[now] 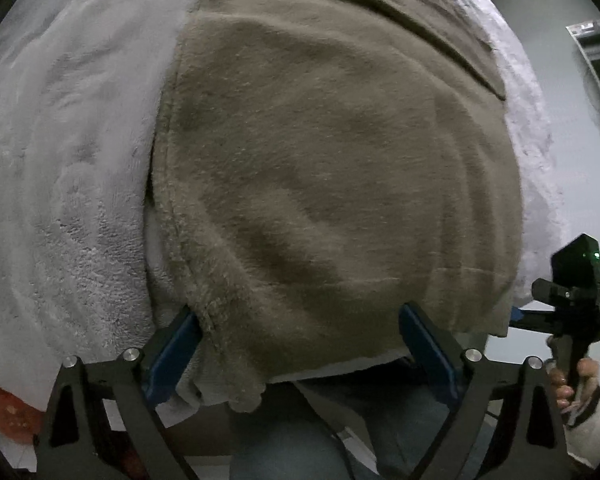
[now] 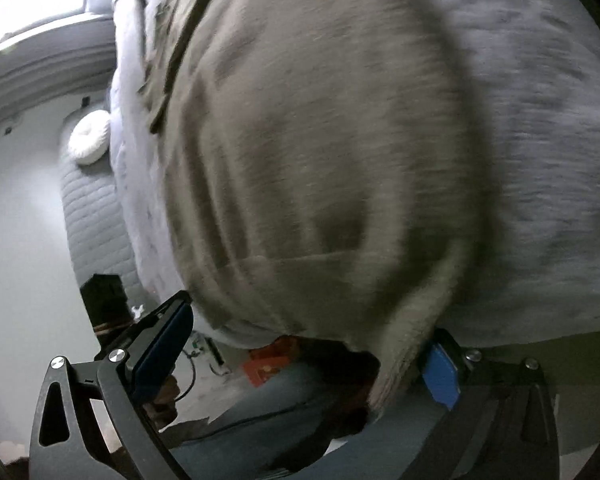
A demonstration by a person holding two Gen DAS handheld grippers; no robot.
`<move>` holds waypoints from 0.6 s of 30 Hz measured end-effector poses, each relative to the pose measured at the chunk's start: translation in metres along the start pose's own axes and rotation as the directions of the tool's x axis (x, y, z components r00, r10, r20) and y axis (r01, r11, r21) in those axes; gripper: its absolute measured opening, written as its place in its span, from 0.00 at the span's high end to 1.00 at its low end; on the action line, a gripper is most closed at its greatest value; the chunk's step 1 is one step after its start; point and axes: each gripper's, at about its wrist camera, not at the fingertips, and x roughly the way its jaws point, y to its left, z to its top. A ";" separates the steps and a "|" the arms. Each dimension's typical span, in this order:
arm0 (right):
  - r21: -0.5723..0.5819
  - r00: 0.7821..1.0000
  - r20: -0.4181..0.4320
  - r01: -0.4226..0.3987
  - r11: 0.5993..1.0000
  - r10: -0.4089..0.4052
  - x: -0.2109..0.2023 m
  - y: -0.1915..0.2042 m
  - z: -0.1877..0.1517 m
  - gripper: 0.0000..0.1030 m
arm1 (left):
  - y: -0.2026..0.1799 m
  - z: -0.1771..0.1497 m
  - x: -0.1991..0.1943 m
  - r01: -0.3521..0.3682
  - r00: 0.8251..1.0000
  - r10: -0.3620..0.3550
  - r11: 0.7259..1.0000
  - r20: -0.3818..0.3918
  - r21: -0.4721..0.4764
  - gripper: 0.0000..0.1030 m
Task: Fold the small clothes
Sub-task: 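Grasp the sweater hem with both tools and lift it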
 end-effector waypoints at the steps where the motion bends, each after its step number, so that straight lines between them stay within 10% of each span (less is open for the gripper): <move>1: 0.003 1.000 -0.002 0.007 1.000 -0.007 0.003 0.000 0.000 0.04 | 0.001 0.002 0.002 0.012 1.000 -0.012 1.000 -0.014 0.004 0.26; 5: 0.062 0.995 -0.007 0.100 0.993 -0.100 0.008 -0.006 0.002 0.80 | -0.001 0.004 0.011 0.043 0.993 -0.042 0.999 -0.111 0.012 0.70; 8: 0.068 0.995 0.005 0.104 0.992 -0.104 0.005 -0.006 0.001 0.84 | -0.007 0.002 0.015 0.006 0.993 0.001 0.999 -0.121 0.052 0.91; 18: -0.002 0.985 0.139 -0.106 0.994 0.105 -0.028 0.058 0.019 0.84 | 0.006 0.051 -0.054 0.165 0.986 -0.164 0.983 -0.026 0.079 0.91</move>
